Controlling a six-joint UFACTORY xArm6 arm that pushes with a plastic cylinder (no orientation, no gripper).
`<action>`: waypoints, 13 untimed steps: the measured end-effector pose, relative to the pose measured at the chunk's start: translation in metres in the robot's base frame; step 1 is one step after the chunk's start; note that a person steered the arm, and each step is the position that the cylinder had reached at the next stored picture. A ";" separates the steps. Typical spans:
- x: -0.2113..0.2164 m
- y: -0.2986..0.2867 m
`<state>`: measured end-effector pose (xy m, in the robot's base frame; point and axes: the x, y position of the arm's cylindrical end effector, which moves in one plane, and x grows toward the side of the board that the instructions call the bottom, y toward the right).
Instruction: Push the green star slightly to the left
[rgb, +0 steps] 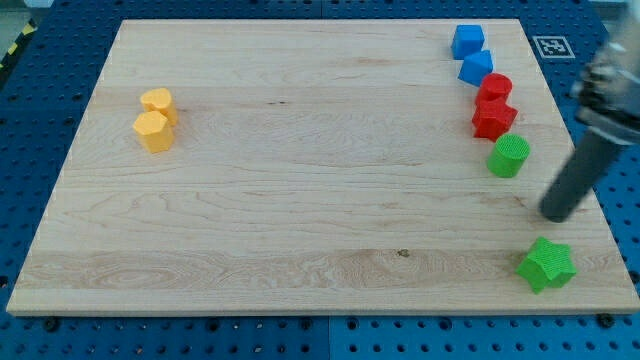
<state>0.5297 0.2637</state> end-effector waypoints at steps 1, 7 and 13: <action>0.001 0.011; 0.060 0.005; -0.085 -0.102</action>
<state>0.4444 0.1621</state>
